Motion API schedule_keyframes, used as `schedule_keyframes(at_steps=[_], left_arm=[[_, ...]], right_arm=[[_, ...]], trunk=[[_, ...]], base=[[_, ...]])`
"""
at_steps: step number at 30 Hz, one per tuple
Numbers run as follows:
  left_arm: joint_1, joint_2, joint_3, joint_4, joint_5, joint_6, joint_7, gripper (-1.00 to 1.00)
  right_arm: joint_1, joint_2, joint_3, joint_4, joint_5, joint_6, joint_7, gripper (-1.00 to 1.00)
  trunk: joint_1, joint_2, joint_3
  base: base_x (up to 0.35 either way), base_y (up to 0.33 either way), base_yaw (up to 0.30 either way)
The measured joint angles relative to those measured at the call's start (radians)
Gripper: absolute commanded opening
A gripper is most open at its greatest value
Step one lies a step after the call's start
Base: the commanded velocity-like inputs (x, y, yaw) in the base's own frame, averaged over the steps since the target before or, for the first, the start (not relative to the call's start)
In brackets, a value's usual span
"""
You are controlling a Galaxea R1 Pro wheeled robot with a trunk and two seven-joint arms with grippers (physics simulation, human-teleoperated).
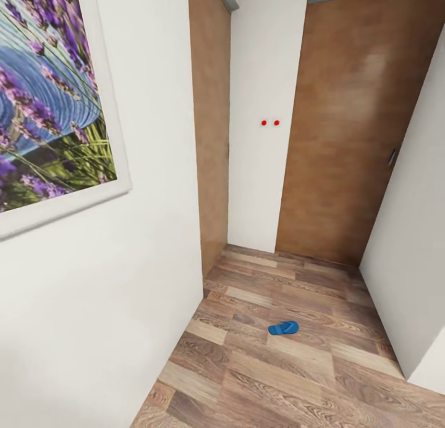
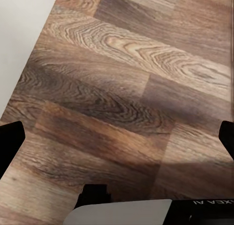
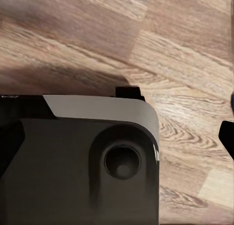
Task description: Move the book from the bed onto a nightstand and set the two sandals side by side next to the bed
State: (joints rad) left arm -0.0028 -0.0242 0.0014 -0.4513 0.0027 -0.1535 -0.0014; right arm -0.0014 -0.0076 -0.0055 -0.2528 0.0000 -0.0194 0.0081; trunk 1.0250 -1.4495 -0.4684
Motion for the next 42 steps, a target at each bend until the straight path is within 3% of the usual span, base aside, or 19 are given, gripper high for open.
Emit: schedule_keyframes(at_steps=[19,42], left_arm=[[0.000,0.000,0.000,0.000,-0.001,0.001,0.000,1.00],[0.000,0.000,0.000,0.000,-0.001,0.001,0.000,1.00]], right_arm=[[0.000,0.000,0.000,0.000,0.000,0.000,0.000,1.00],[0.000,0.000,0.000,0.000,0.000,0.000,0.000,1.00]], trunk=[[-0.001,0.000,-0.008],[-0.001,0.000,-0.008]], base=[[0.053,0.000,-0.275],[0.330,0.000,-0.013]])
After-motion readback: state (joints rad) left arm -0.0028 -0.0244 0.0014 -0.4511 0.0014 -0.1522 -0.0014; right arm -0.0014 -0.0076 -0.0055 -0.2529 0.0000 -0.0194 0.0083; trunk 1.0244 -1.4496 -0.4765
